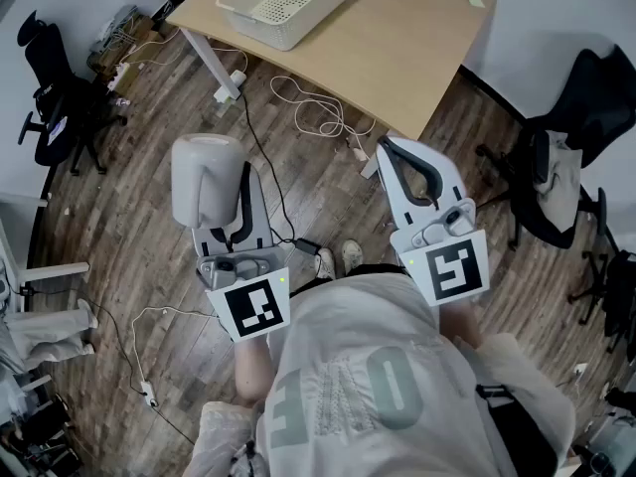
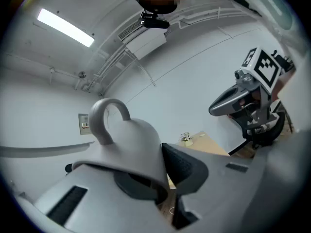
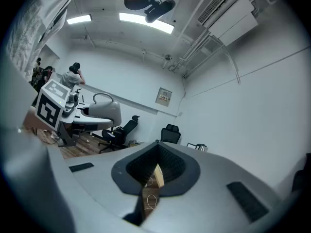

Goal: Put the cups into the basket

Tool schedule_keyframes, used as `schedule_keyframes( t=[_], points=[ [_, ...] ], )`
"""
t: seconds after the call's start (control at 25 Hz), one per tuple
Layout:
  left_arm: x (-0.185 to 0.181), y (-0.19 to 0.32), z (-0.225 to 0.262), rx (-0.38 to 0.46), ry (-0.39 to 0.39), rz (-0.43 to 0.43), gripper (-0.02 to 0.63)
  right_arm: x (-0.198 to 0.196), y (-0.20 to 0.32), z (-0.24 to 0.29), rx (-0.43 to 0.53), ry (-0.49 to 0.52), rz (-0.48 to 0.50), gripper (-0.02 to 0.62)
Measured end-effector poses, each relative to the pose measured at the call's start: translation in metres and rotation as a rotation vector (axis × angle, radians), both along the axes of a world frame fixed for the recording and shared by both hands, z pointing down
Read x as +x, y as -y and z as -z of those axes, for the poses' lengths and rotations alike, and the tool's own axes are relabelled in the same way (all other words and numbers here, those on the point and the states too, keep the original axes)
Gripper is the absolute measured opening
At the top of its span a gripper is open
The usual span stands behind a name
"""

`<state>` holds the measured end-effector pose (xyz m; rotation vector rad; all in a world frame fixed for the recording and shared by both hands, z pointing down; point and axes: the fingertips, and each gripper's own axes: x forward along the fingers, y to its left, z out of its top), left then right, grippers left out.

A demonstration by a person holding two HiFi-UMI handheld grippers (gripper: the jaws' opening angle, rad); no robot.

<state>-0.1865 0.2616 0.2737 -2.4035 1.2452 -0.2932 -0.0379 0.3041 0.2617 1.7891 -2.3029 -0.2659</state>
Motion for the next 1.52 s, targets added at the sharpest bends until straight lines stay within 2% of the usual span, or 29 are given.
schedule_keyframes(
  t=[0.36,0.8,1.08,1.36,1.52],
  points=[
    [0.007,-0.003,-0.002,-0.008,0.001,0.005,0.048,0.007,-0.003,-0.005,-0.001,0.003,0.003,-0.009],
    [0.035,-0.018,-0.002,-0.018,-0.015,-0.023,0.046,0.032,-0.009,-0.002,0.027,0.065,-0.004,-0.009],
    [0.051,-0.014,-0.004,-0.035,-0.060,0.031,0.048,0.064,-0.014,-0.013,0.010,0.075,0.014,-0.009],
    [0.055,0.002,-0.006,-0.049,-0.038,0.075,0.046,0.066,0.007,-0.019,-0.006,0.095,0.060,-0.009],
    [0.055,0.030,-0.009,-0.042,-0.056,0.080,0.046,0.065,0.037,-0.017,0.012,0.091,0.066,-0.009]
  ],
)
